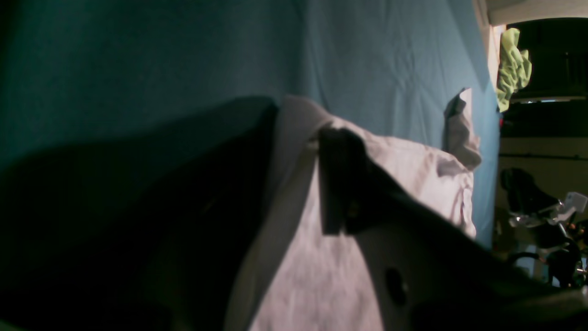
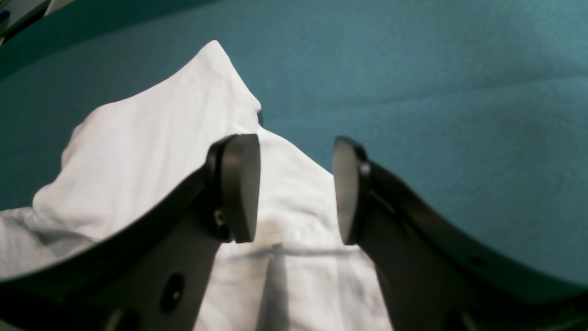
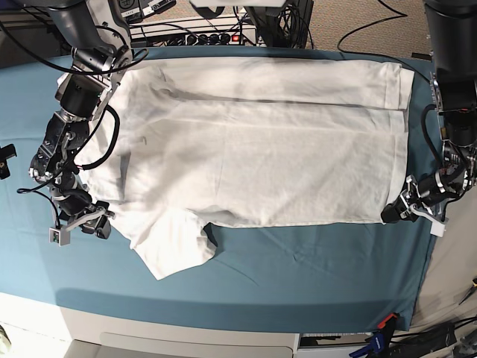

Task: Fold the T-shirt properly
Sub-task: 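Move right gripper to sleeve edge, left gripper to opposite hem corner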

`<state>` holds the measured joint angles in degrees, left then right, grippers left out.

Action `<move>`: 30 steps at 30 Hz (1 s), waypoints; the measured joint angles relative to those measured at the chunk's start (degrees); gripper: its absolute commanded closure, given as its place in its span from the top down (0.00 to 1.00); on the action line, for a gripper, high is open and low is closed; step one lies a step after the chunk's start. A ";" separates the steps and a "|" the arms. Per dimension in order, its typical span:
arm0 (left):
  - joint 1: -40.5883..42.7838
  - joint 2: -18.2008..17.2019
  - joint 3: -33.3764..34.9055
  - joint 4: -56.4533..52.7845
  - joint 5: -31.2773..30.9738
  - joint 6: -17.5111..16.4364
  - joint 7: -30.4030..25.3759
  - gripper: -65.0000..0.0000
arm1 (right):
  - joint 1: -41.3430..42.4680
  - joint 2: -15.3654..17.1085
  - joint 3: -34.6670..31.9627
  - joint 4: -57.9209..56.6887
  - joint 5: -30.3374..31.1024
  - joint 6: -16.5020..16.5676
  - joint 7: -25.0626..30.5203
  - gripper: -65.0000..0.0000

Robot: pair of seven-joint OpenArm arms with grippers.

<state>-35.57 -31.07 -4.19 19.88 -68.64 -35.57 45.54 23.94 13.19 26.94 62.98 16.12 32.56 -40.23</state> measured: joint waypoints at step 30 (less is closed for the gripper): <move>1.25 -1.05 0.00 0.26 -4.59 -2.45 2.16 0.23 | -0.13 0.00 0.00 0.00 0.00 0.02 0.17 0.40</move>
<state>-34.33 -32.12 -4.19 20.14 -73.23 -38.02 47.70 23.81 13.19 26.94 62.98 16.12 32.58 -40.05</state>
